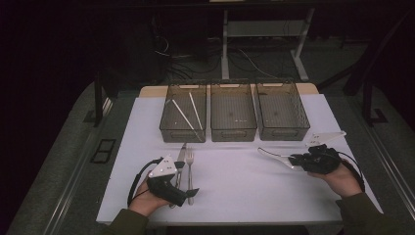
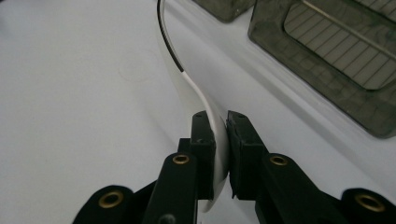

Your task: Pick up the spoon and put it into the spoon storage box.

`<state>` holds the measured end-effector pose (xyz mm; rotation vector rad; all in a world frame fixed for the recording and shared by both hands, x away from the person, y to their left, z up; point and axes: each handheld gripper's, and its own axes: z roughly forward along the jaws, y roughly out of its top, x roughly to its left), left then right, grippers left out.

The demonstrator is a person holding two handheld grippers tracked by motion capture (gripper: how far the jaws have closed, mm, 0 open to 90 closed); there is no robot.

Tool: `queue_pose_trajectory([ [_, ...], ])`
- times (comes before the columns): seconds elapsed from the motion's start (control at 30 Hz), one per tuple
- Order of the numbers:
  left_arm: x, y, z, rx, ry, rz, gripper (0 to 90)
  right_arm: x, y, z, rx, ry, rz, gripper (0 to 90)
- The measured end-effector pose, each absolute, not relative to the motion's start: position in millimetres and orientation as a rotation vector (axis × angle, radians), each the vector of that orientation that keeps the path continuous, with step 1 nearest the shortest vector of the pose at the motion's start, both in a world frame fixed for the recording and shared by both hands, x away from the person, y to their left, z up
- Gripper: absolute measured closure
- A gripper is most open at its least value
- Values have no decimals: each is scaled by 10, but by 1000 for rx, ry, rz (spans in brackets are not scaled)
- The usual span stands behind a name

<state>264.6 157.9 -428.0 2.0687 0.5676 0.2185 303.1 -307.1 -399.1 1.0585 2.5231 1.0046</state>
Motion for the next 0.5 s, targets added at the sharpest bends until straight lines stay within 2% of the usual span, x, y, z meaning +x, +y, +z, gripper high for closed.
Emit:
queue_pose_trajectory([
  [0.5, 2651, 1586, -4279, 2068, 568, 216, 0, 3168, -2972, -3833, 1049, 2488, 1084, 814],
])
